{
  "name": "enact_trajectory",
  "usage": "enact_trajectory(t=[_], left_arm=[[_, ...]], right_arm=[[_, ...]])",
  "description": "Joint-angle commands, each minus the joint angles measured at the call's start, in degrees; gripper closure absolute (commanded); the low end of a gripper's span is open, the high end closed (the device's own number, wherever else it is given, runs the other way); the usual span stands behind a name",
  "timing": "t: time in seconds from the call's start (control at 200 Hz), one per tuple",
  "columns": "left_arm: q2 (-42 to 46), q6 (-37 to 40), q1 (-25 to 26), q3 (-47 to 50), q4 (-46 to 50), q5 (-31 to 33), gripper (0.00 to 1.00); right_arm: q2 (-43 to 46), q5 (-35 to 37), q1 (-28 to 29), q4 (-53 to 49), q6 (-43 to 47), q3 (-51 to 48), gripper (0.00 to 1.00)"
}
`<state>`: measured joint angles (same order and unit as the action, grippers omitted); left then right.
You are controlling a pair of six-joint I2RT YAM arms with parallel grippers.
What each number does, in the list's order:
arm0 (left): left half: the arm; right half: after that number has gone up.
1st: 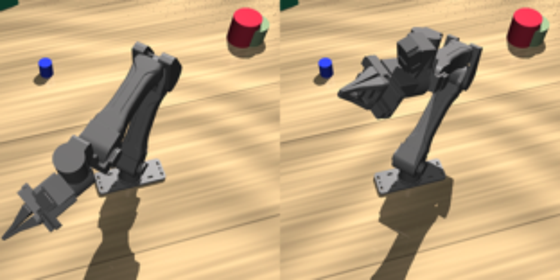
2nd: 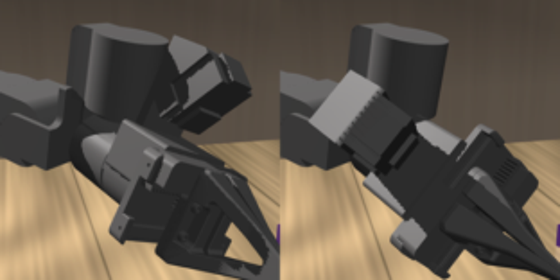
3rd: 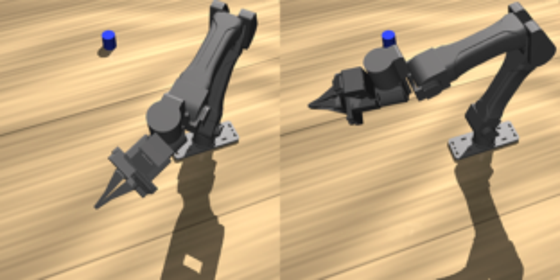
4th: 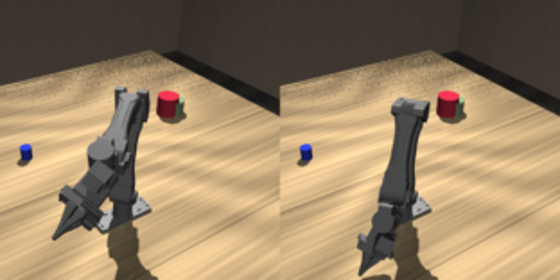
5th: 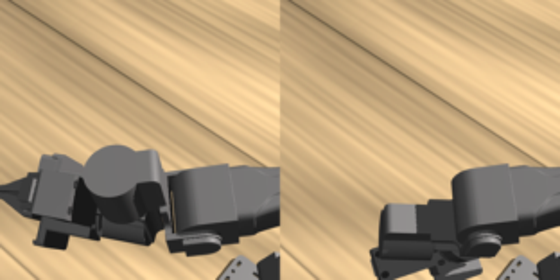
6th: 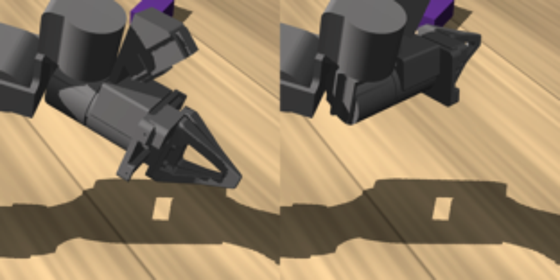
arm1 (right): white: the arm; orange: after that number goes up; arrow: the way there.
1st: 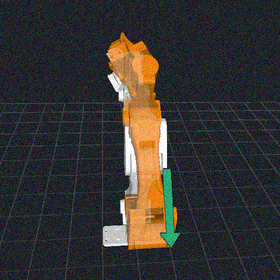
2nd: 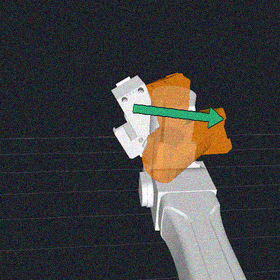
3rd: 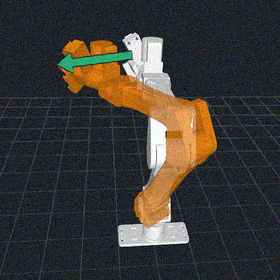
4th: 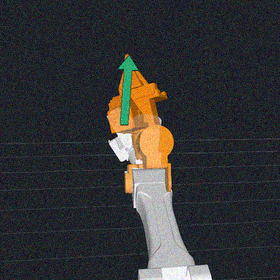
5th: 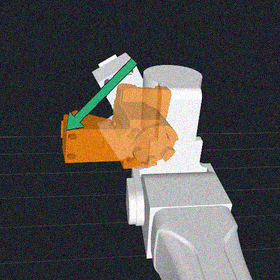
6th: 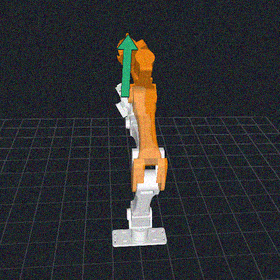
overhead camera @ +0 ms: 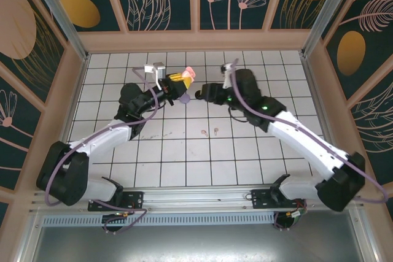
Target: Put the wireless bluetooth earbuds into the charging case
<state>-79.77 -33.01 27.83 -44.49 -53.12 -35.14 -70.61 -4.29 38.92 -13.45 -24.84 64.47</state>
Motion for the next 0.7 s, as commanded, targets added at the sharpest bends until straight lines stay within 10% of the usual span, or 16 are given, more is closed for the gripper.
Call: enact_trajectory(t=[0.0,0.696], left_arm=[[-2.2,-4.4,0.2,-3.0,-3.8,-11.1,1.00],[-6.5,-7.6,0.3,-7.7,-1.3,-18.4,1.00]], right_arm=[[2.7,-10.9,-3.9,6.0,4.6,-3.6,0.45],[0.7,-16.5,-5.9,8.3,8.1,-1.3,0.60]])
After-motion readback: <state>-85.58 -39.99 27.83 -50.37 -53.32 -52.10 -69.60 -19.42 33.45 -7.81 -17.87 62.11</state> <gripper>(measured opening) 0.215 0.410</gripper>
